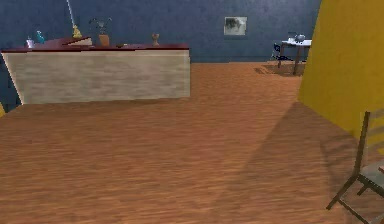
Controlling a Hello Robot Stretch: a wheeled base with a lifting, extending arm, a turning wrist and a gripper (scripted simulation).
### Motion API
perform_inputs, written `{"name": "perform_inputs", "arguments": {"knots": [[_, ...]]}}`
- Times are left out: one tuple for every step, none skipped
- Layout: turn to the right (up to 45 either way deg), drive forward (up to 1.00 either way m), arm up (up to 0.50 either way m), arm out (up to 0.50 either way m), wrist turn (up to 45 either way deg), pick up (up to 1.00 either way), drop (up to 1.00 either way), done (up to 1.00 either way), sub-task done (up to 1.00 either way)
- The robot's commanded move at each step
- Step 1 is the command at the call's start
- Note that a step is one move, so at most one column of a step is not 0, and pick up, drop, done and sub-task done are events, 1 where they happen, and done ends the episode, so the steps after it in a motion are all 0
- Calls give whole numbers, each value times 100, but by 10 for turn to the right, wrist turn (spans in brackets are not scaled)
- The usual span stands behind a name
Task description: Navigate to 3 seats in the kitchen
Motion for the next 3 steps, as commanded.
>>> {"name": "perform_inputs", "arguments": {"knots": [[150, 0, 0, 0, 0, 0, 0, 0, 0], [0, 20, 0, 0, 0, 0, 0, 0, 0], [30, 0, 0, 0, 0, 0, 0, 0, 0]]}}
